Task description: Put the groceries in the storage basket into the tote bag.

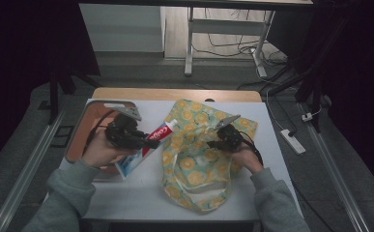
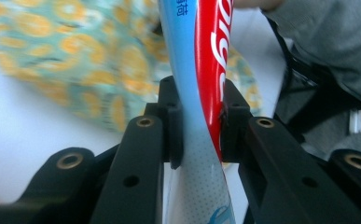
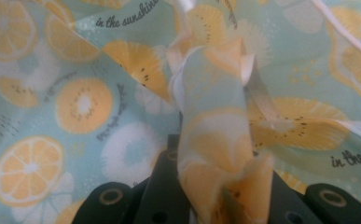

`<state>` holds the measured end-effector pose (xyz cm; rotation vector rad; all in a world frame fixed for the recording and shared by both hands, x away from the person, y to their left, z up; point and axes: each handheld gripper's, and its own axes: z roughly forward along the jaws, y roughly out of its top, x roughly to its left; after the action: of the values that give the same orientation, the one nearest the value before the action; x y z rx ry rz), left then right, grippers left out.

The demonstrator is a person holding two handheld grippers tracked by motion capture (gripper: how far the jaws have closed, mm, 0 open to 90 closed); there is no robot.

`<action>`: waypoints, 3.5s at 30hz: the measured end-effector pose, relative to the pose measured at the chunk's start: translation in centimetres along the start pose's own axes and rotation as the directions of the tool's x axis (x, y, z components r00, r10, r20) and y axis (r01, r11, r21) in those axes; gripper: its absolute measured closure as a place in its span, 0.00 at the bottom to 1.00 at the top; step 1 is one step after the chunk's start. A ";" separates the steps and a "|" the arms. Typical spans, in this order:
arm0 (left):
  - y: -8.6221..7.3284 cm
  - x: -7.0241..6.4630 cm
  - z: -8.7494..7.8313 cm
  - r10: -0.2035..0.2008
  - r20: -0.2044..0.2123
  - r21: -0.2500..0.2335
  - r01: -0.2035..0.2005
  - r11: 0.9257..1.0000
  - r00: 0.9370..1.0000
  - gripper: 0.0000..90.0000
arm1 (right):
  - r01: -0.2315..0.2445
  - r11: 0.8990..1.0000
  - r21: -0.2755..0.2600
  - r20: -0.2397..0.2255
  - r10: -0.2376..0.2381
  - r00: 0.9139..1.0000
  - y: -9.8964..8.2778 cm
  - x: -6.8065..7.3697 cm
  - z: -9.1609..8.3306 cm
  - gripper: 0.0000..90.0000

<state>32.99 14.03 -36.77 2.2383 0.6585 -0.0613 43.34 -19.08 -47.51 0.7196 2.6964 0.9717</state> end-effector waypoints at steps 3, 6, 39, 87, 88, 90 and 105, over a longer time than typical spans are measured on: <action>0.8 -0.6 2.0 0.012 0.020 0.029 -0.012 0.999 1.000 0.83 | -0.021 0.999 -0.041 -0.011 0.021 1.000 0.5 -0.2 -0.7 0.99; 1.5 -1.1 4.0 0.026 0.036 0.068 -0.028 0.997 0.999 0.83 | -0.034 0.997 -0.067 -0.006 0.033 0.999 0.9 -0.2 -1.1 0.99; 3.5 2.7 15.3 -0.111 -0.034 0.296 0.116 0.948 0.993 0.83 | -0.088 0.984 -0.154 -0.046 0.082 0.996 2.1 0.5 -3.0 0.99; 3.3 3.1 17.8 -0.254 0.019 0.033 0.253 0.967 0.967 0.47 | -0.102 0.984 -0.146 -0.065 0.093 0.994 2.0 0.9 -3.0 0.99; 3.0 2.8 17.3 -0.242 0.032 0.036 0.241 0.970 0.970 0.47 | -0.102 0.984 -0.146 -0.063 0.093 0.994 2.0 0.9 -3.0 0.99; 2.3 2.2 16.1 -0.214 0.043 0.033 0.212 0.977 0.976 0.45 | -0.106 0.984 -0.144 -0.061 0.099 0.993 1.9 0.8 -3.1 0.99; -1.5 2.6 6.4 -0.106 -0.068 -0.110 0.098 0.989 0.992 0.41 | -0.075 0.991 -0.112 -0.059 0.069 0.996 0.7 2.2 -2.5 0.99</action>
<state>35.56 11.48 -42.86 2.1114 0.7982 0.0056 40.85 -18.89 -45.13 0.7834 2.6519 1.1686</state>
